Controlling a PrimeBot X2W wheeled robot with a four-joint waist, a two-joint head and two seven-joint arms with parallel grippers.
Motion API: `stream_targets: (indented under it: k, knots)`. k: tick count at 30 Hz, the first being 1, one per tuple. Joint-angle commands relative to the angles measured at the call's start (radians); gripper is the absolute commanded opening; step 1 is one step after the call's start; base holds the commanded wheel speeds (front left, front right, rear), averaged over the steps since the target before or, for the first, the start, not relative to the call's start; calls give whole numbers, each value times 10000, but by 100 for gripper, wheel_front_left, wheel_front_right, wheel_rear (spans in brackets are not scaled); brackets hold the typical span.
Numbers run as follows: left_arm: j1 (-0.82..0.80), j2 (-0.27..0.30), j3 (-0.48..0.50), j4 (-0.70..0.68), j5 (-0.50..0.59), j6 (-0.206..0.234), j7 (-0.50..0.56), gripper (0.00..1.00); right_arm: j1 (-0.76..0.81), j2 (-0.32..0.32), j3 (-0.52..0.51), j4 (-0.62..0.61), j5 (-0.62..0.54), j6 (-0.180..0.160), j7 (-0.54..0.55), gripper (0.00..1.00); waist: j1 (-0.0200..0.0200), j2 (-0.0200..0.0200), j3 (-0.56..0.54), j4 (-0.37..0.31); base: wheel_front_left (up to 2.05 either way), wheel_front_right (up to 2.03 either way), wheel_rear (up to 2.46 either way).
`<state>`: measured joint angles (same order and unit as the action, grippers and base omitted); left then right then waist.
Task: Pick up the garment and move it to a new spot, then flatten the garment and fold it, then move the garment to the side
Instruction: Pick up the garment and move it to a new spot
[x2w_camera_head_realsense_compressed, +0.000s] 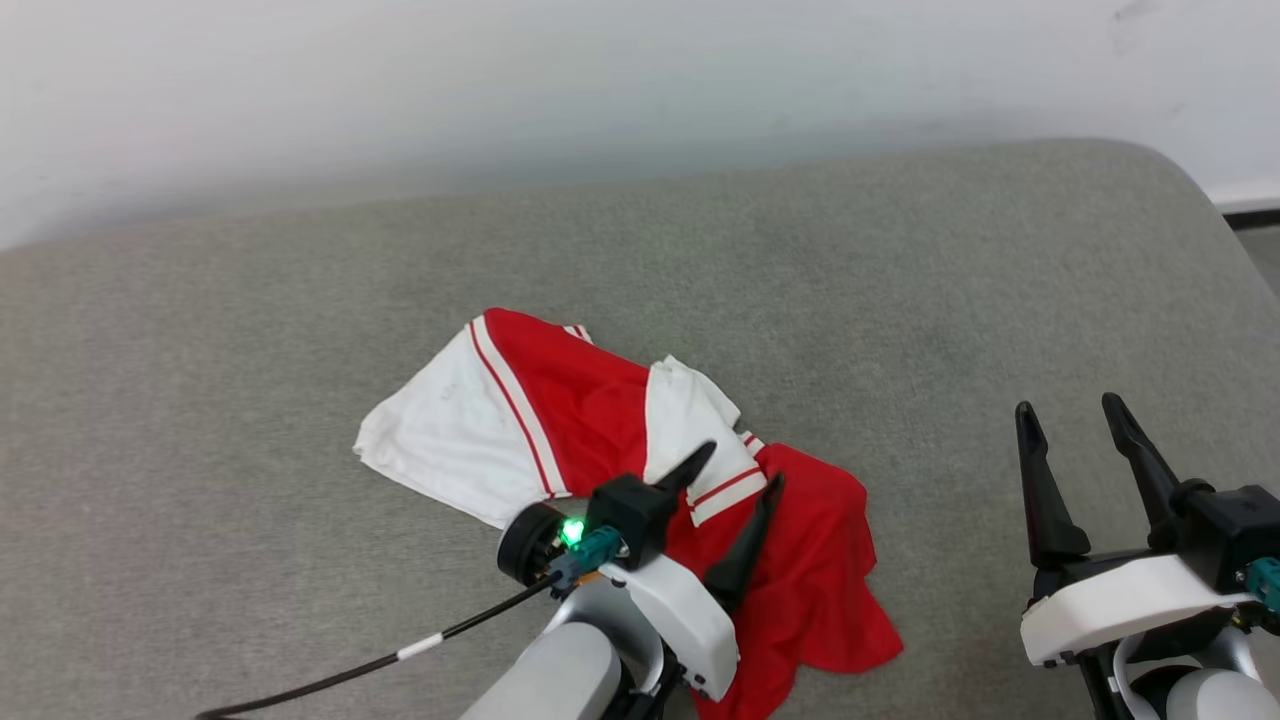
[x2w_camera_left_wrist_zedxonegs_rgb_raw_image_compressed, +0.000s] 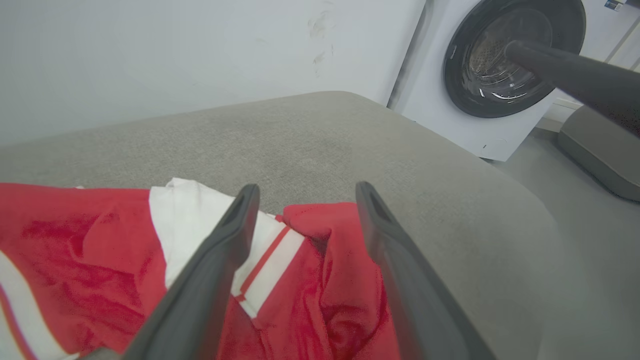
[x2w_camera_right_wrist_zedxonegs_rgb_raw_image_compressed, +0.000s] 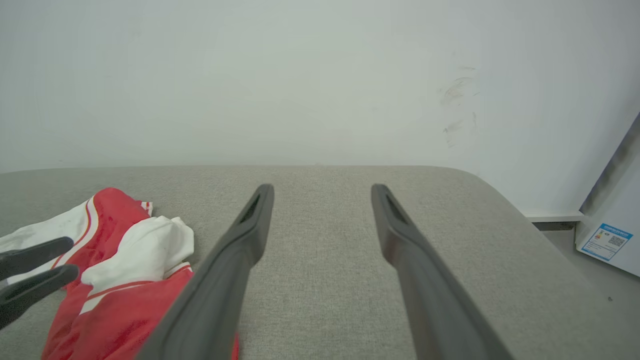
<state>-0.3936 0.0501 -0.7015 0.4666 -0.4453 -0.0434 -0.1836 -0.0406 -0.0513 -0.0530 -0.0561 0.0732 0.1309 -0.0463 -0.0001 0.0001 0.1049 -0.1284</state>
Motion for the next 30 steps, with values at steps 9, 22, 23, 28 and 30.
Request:
stream_targets:
  k: [9,22,23,28,30]
  knots:
    - [40,469,1384,-995,-86,1211,-724,100,283,16,-104,14,-146,-3,181,100,1,-1,-803,732,0,0,0]
    - [2025,2496,3465,-2129,-396,2399,-697,100,848,15,-115,-75,-61,-3,445,100,1,-1,-1220,1040,0,0,0]
    - [2194,2583,3490,-2207,-431,2436,-658,100,892,15,-101,-59,-55,-3,455,100,1,-1,-1267,1031,0,0,0]
    - [2695,2868,3470,-2744,-464,2459,-416,100,1014,17,-29,-28,-5,-3,519,100,1,-1,-1385,995,0,0,0]
    - [2816,2882,3420,-2926,-471,2490,-342,100,1031,17,34,-24,22,-3,541,100,1,-1,-1404,977,0,0,0]
